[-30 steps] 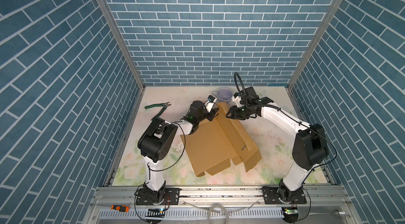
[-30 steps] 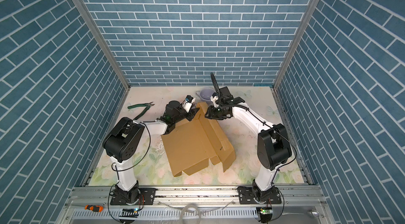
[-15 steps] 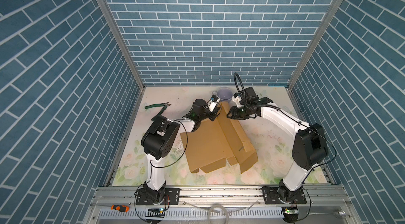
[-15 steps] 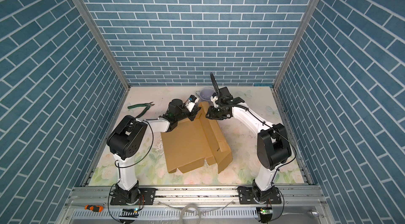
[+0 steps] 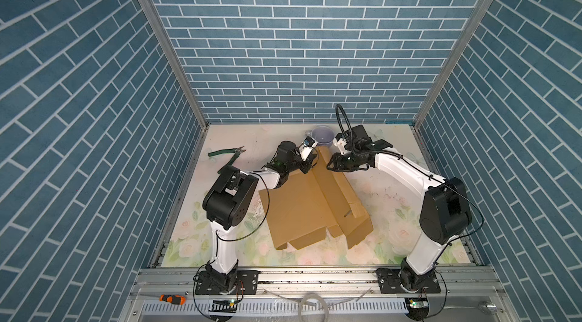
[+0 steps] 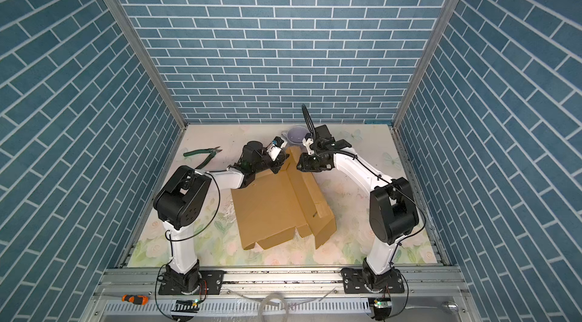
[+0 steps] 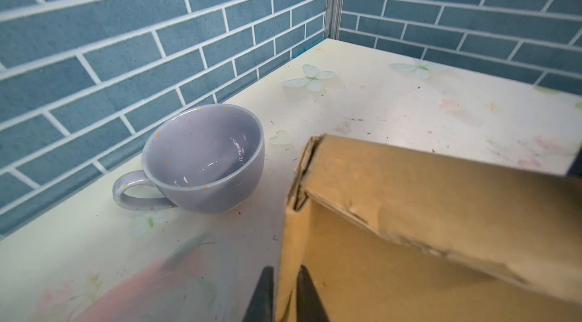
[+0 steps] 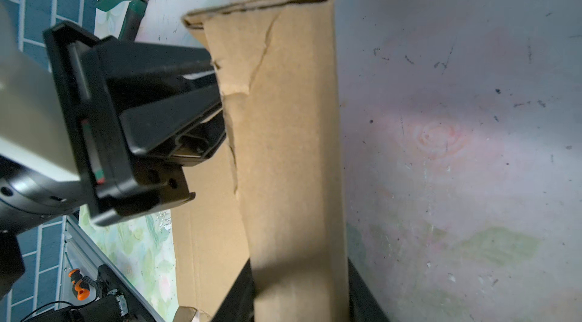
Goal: Assemble paper box
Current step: First fold the bottom flaps of a flat cardboard box at the center of the table.
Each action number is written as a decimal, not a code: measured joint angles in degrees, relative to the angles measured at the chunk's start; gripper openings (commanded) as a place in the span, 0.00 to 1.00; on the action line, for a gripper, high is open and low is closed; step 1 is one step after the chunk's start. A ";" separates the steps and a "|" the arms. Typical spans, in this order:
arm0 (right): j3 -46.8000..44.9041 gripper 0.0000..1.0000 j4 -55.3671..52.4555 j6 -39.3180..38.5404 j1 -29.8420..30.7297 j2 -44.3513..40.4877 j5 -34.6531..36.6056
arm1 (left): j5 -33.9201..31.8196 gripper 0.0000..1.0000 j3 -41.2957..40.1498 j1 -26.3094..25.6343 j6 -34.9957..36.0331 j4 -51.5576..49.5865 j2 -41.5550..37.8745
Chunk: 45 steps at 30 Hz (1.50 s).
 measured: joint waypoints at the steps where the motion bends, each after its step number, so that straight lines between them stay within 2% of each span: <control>1: 0.00 0.39 -0.02 0.00 0.02 0.07 -0.07 | 0.04 0.28 0.68 0.00 -0.07 -0.94 0.07; 7: 0.04 0.38 -0.04 -0.02 0.04 0.31 -0.09 | 1.66 0.26 4.35 0.04 -0.17 -4.90 1.92; 11: 0.11 0.38 -0.13 -0.02 0.07 0.37 -0.15 | 2.32 0.13 4.52 0.09 -0.31 -6.25 3.06; 14: 0.17 0.40 -0.11 -0.15 0.04 0.37 -0.02 | 2.86 0.00 4.52 0.22 0.13 -6.62 3.06; 17: 0.42 0.45 -0.15 -0.20 -0.11 0.37 0.09 | 2.45 0.00 3.93 0.22 0.46 -5.53 2.97; 25: 2.21 0.69 -1.38 -0.20 -0.22 0.33 -2.84 | -3.63 0.00 -6.99 0.22 -2.45 7.89 -1.46; 31: 5.40 0.77 -2.47 -0.20 -0.44 -0.13 -6.86 | -11.10 0.00 -15.93 0.22 -4.55 23.61 -3.08; 37: 6.82 0.79 -3.89 -0.15 -1.29 -2.34 -8.98 | -19.15 0.00 -24.04 0.48 -5.44 35.71 -3.08; 40: 6.86 0.77 -4.68 0.00 -1.90 -4.07 -8.52 | -22.91 0.00 -26.67 0.85 -5.51 39.87 -3.30; 45: 6.91 0.72 -8.83 4.31 -3.17 -8.74 1.29 | -28.30 0.00 -30.86 1.57 -5.62 44.37 -4.31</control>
